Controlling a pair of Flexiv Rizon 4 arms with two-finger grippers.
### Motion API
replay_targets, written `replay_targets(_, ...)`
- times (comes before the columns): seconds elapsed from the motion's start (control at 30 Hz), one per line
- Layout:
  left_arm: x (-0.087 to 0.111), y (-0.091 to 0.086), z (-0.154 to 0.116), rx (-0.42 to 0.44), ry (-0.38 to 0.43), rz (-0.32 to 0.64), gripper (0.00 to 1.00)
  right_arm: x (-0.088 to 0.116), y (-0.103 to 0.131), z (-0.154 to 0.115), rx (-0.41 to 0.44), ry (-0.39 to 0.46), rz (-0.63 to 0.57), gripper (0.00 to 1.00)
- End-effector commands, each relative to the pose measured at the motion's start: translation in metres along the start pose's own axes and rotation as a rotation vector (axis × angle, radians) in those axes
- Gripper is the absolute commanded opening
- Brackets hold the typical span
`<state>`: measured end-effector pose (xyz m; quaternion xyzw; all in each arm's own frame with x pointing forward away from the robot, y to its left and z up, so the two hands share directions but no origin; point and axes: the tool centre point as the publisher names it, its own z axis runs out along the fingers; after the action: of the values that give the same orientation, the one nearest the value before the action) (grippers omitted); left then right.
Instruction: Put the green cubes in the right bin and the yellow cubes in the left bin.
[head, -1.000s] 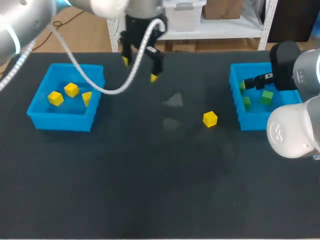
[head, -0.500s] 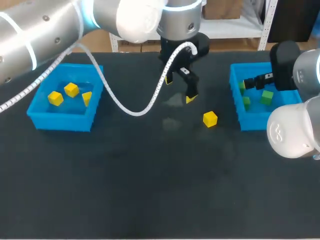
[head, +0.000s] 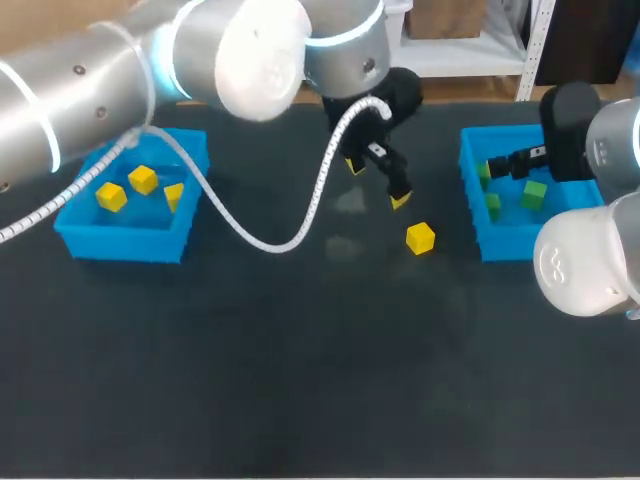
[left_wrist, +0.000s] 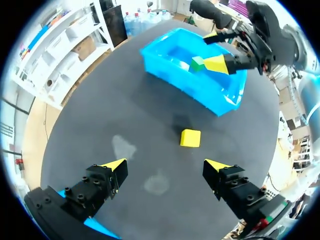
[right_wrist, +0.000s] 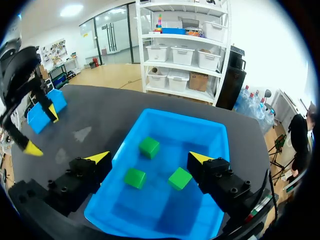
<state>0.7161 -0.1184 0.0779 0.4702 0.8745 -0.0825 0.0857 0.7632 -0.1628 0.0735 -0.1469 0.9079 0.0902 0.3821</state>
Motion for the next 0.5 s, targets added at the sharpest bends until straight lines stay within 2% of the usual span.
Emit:
replay_targets(0.03,-0.004,-0.011,0.015,-0.011,0.005,0.023,1.00,0.000,0.000,-0.001,-0.001,0.001,0.000,1.00)
replay_targets(0.33,-0.015,-0.028,0.038,-0.022,0.034,0.045,1.00,0.000,0.000,-0.001,-0.001,0.001,0.000,1.00)
replay_targets(0.5,-0.022,-0.028,0.052,-0.029,0.051,0.050,1.00,0.000,0.000,-0.001,-0.001,0.001,0.000,1.00)
